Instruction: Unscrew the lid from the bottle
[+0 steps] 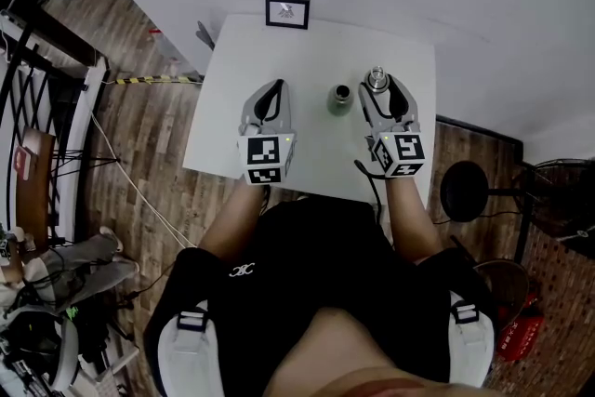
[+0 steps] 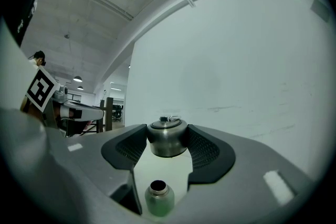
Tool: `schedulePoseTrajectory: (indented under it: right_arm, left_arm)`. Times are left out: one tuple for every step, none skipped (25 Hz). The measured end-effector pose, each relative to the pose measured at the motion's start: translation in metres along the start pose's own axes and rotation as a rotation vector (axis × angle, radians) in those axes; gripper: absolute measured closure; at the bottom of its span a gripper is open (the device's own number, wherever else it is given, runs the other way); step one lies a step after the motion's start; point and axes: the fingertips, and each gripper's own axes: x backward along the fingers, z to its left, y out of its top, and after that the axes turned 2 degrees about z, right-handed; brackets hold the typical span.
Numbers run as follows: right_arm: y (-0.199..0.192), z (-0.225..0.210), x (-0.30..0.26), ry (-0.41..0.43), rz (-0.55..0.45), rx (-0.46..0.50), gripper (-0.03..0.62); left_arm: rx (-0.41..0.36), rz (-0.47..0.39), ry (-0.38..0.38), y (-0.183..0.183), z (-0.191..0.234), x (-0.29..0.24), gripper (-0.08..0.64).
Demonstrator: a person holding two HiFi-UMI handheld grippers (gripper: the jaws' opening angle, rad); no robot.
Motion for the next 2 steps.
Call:
schedulePoseTrajectory:
  right_arm:
    - [-0.0016,-0.0002,-0.0008,0.001,0.002,-0.001,0.345]
    - [-0.0033,-0.0005,-0.0016,0.003,0.004,-0.002,0.345]
  left_arm:
    - [-0.002,0.003,-0.002,-0.0005,-0.0008,-0.0013,0.506]
    - [-0.004,0.006,-0.005,-0.001,-0.0017,-0.0025,0.506]
